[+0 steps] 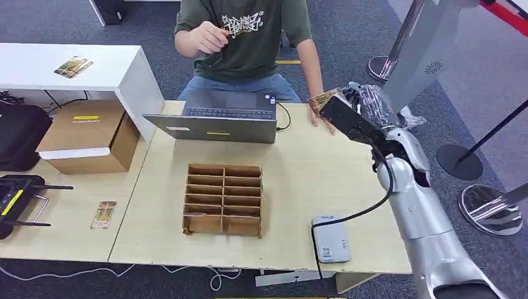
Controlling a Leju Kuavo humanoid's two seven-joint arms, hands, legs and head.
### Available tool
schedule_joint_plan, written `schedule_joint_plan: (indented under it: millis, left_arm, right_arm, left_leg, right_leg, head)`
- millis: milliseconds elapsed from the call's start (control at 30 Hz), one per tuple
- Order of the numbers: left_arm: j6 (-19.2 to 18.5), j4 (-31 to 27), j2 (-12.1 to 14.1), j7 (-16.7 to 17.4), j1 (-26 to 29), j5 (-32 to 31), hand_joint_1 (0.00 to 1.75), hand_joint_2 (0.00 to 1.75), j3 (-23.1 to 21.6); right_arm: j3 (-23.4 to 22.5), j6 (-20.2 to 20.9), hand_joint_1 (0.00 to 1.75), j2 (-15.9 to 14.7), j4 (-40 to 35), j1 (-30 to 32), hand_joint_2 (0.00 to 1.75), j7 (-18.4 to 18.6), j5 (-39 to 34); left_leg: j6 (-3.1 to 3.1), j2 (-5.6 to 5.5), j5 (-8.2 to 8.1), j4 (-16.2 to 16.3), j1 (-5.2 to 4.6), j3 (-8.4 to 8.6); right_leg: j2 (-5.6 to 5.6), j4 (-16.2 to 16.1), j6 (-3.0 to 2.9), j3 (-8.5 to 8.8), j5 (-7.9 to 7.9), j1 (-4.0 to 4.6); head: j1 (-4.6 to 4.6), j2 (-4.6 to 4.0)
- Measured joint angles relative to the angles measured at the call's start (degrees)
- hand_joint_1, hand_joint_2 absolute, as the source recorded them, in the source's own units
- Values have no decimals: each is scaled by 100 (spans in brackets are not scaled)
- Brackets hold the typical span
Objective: Pass the card to the sensor for recognition and then transmit it.
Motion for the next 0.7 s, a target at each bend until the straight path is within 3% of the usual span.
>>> schedule_joint_plan:
  millis: [233, 367, 700]
  left_arm:
    - [33, 0, -2, 4, 0, 0, 0, 0, 0]
    - [96, 0, -22, 28, 9, 17, 0, 0, 4]
    - [107, 0, -33, -2, 34, 205, 0, 0, 192]
  right_arm:
    - [-98, 57, 175, -7, 81, -3, 175, 42, -271]
    - [-223, 153, 175, -131, 596, -164, 175, 103, -633]
    - [-262, 133, 175, -339, 1407, -439, 175, -72, -727]
  left_leg:
    - [0, 0, 0, 0, 0, 0]
    - [0, -1, 0, 0, 0, -1]
    - [1, -1, 1, 1, -1, -1]
  right_leg:
    - [0, 0, 0, 0, 0, 0]
    - [-1, 0, 0, 0, 0, 0]
    - [-1, 0, 3, 0, 2, 0]
  head:
    - [0, 0]
    - [-2, 0]
    - [0, 0]
